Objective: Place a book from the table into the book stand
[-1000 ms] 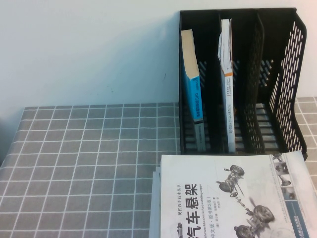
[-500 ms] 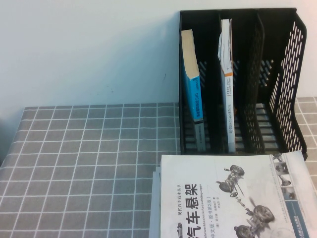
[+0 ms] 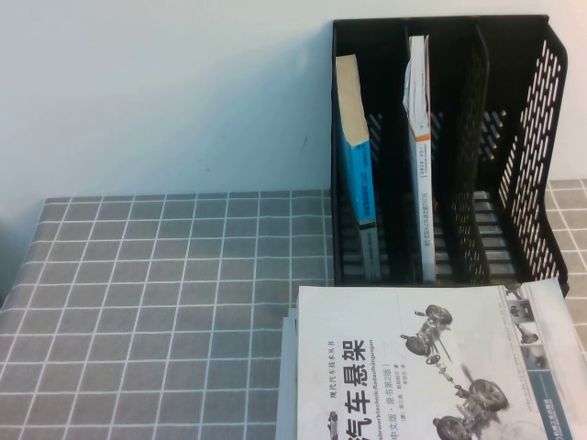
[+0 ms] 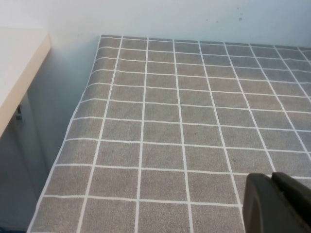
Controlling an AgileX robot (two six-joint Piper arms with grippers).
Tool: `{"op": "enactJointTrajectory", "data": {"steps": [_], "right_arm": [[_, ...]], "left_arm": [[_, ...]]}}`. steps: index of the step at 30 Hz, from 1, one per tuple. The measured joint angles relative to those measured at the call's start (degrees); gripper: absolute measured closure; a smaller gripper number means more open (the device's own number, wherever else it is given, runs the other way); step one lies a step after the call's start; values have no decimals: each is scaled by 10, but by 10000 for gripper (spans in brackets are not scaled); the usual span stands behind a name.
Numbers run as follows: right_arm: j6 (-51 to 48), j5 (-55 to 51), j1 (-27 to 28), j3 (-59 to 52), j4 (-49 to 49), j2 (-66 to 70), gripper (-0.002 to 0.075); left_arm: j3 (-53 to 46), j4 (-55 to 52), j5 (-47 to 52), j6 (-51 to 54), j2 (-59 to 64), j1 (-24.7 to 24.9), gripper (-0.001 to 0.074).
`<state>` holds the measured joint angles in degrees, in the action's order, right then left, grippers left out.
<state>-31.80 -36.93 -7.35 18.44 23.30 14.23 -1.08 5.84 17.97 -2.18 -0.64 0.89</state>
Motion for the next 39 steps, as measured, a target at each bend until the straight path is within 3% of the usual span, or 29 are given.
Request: {"op": "enactJointTrajectory", "data": {"steps": [4, 10, 15, 39], "right_arm": [[25, 89, 0, -29, -96, -39, 729], [172, 204, 24, -124, -233, -138, 729], [231, 203, 41, -195, -242, -149, 729], [247, 168, 44, -198, -247, -150, 729]], "left_arm": [[0, 1, 1, 0, 0, 0, 736], [1, 1, 1, 0, 0, 0, 736], [1, 2, 1, 0, 0, 0, 736], [1, 2, 2, 0, 0, 0, 736]]}}
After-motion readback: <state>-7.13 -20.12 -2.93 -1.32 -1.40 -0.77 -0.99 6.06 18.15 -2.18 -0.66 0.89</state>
